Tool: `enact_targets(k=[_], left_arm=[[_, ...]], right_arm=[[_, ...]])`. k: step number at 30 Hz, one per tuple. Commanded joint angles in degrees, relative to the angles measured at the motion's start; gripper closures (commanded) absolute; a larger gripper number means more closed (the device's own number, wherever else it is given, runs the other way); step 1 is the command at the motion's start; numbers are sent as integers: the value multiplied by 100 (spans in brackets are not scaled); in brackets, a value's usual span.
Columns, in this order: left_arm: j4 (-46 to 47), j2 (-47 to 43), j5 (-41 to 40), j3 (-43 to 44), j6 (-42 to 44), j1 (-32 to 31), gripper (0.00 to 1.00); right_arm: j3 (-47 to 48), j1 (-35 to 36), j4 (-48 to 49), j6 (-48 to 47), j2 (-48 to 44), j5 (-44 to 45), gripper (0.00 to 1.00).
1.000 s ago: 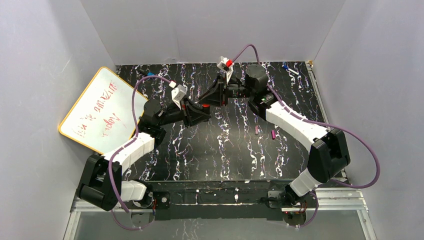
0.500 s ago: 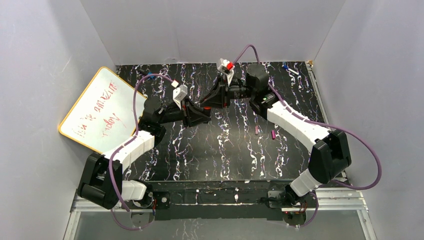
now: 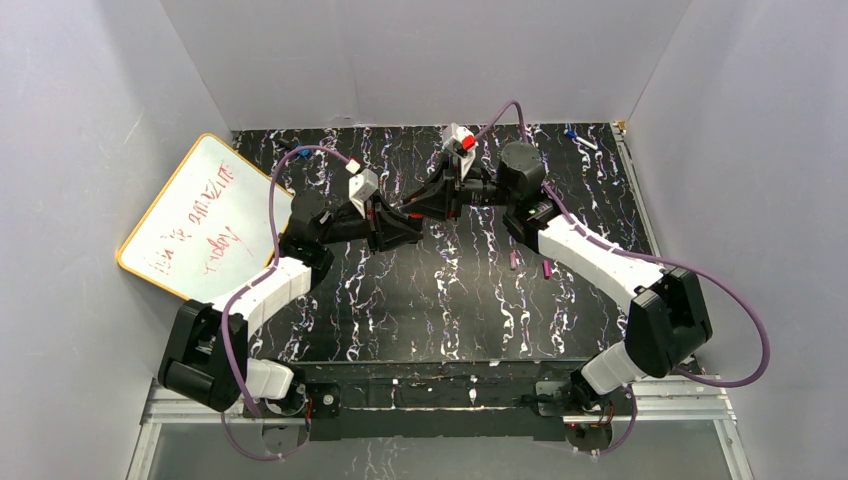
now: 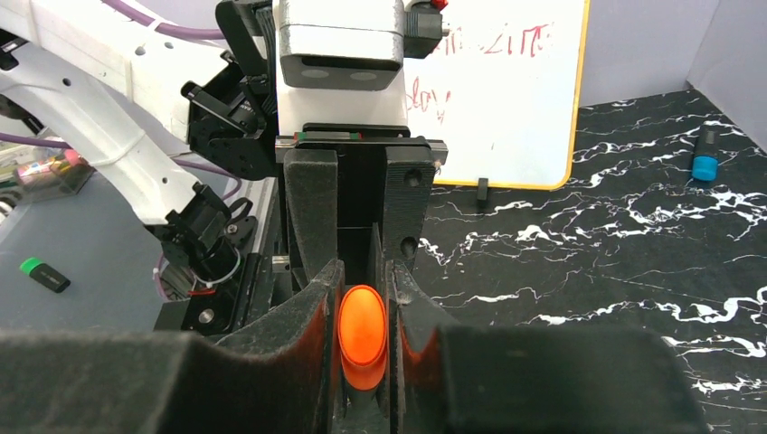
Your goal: Insert the pens into the pen caps
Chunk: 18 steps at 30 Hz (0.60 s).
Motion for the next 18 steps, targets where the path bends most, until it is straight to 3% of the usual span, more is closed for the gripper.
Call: enact_targets(k=[1, 18], left_arm=[[752, -208, -1613, 561, 59, 298, 100], [876, -308, -1809, 592, 12, 412, 100]], right_arm=[[-442, 531, -784, 301, -62, -953, 99], [-898, 811, -736, 259, -82, -784, 99]])
